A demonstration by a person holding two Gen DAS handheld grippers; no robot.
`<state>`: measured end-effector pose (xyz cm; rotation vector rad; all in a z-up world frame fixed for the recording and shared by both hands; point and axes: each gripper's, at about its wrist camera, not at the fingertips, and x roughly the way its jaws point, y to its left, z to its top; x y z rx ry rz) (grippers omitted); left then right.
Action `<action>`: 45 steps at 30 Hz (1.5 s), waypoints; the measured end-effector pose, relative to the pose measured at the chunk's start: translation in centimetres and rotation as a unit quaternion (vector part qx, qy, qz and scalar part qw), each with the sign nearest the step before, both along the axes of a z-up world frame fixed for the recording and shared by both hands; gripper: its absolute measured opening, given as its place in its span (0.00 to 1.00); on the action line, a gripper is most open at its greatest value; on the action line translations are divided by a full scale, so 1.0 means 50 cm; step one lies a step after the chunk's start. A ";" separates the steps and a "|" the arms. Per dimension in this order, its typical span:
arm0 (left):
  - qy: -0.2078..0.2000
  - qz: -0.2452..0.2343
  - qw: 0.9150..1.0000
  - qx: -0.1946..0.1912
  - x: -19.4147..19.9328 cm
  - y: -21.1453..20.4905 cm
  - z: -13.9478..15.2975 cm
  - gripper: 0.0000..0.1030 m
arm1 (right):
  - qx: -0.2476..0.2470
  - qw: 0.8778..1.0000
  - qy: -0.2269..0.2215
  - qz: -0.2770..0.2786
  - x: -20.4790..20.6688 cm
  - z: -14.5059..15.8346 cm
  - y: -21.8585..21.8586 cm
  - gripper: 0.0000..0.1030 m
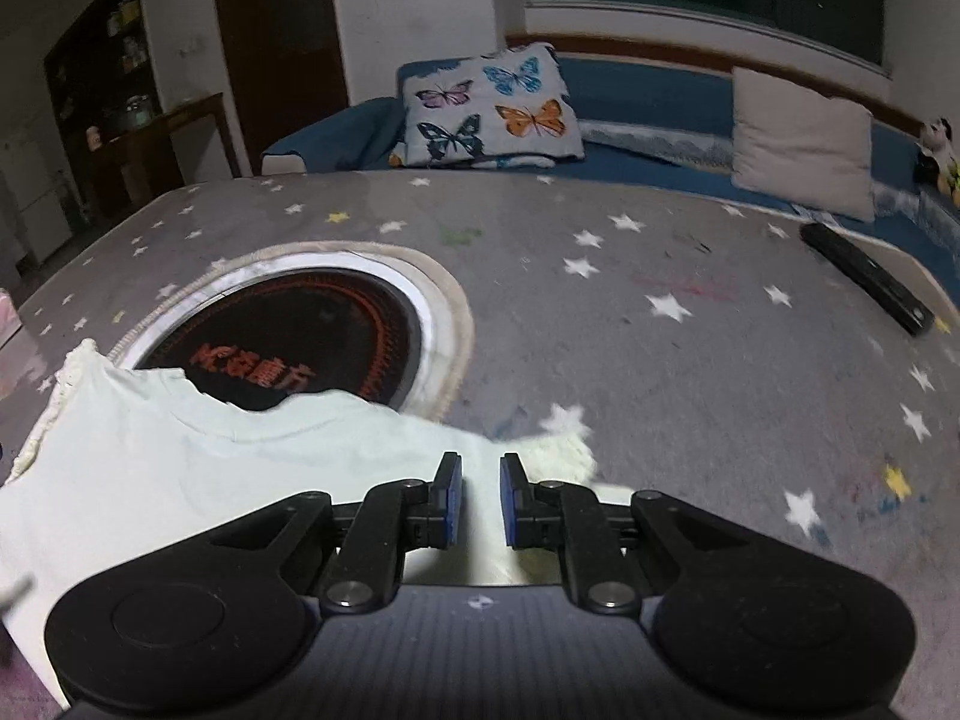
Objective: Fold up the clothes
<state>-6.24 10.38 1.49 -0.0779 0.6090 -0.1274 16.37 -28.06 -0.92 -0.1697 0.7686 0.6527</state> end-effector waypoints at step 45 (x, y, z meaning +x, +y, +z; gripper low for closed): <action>0.000 0.127 0.981 -0.148 -0.100 0.029 0.031 0.13 | -0.082 0.958 0.068 0.266 -0.225 0.095 0.495 0.56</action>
